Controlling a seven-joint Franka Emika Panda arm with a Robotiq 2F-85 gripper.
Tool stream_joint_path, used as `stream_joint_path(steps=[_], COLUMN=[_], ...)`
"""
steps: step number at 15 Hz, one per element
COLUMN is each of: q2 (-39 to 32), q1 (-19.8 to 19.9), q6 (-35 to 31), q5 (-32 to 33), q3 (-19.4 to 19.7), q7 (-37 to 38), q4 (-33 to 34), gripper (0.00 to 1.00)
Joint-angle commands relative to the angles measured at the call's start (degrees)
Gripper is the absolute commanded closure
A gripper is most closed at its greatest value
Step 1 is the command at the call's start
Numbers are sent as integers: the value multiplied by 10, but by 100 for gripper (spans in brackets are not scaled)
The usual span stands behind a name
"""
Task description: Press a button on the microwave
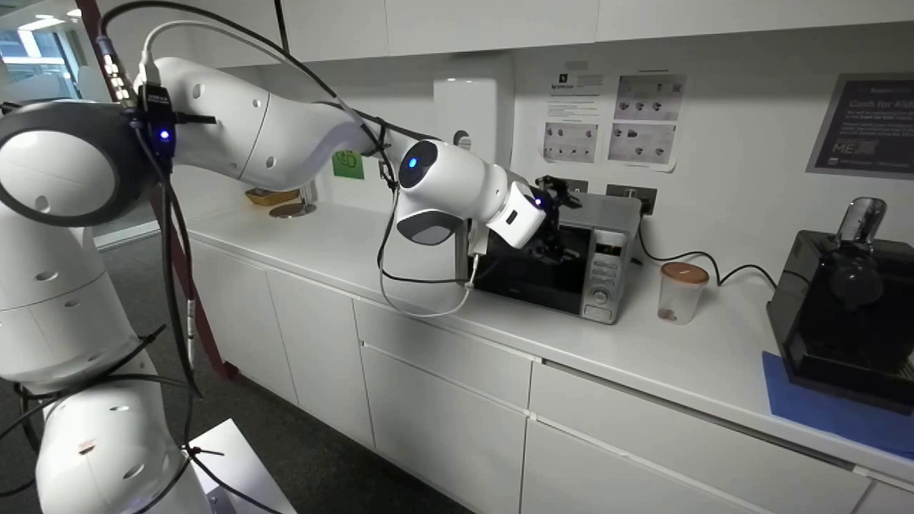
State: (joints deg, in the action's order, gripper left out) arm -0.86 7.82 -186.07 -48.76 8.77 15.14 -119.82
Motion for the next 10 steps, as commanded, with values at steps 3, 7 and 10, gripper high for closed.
stream_joint_path(steps=[3,7,10], q2=[-94,-101,-82], q1=[6,8,10], q6=[-149,-130,-125], q5=[-4,48,31], q3=[-70,-44,-30], q7=[46,170,243], q4=[122,134,134], gripper=[0,0,0])
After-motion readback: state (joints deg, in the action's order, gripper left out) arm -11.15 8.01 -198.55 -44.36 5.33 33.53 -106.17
